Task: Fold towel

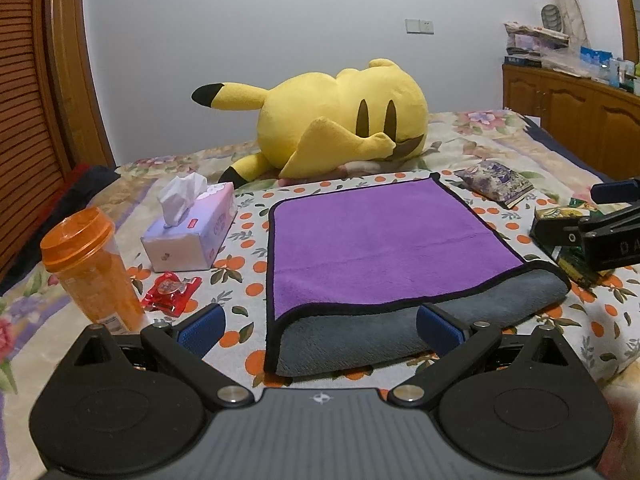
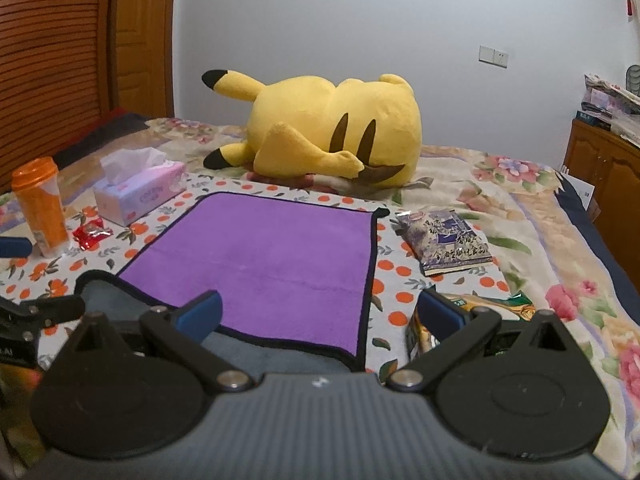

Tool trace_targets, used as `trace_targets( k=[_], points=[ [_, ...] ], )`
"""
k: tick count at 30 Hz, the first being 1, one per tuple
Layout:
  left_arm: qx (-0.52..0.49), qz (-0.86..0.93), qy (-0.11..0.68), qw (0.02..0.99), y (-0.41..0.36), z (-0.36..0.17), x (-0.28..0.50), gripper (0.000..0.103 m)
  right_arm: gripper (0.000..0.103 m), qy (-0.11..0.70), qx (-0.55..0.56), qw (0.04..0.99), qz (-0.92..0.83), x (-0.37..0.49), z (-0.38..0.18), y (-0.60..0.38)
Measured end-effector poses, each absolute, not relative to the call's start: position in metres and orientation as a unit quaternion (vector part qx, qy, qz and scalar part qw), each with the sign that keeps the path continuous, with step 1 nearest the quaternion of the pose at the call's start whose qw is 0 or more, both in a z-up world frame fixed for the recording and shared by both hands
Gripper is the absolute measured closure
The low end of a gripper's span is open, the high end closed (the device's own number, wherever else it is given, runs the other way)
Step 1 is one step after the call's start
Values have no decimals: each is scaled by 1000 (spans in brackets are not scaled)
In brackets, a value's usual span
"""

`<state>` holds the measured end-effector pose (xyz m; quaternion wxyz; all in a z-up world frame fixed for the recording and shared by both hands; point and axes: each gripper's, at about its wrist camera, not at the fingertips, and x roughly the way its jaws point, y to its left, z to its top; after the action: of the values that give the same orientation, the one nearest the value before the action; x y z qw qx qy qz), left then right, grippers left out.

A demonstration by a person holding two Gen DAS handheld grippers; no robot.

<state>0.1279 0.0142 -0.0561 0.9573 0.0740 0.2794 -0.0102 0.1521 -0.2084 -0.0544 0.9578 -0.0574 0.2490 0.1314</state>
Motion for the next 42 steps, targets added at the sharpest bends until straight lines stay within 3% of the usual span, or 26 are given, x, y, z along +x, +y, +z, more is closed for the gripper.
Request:
trace_targets(
  k=[21, 35, 39, 42],
  points=[
    [29, -15, 321, 946, 44, -72, 169, 1, 0, 310, -65, 939, 132, 183, -80, -209],
    [10, -27, 372, 928, 56, -89, 187, 20, 1, 356, -56, 921, 145, 192, -95, -210],
    [-3, -26, 386, 922, 59, -93, 189, 27, 13, 371, -52, 915, 151, 195, -99, -210],
    [-9, -26, 391, 920, 61, -94, 189, 35, 14, 380, -50, 911, 154, 196, -103, -211]
  ],
)
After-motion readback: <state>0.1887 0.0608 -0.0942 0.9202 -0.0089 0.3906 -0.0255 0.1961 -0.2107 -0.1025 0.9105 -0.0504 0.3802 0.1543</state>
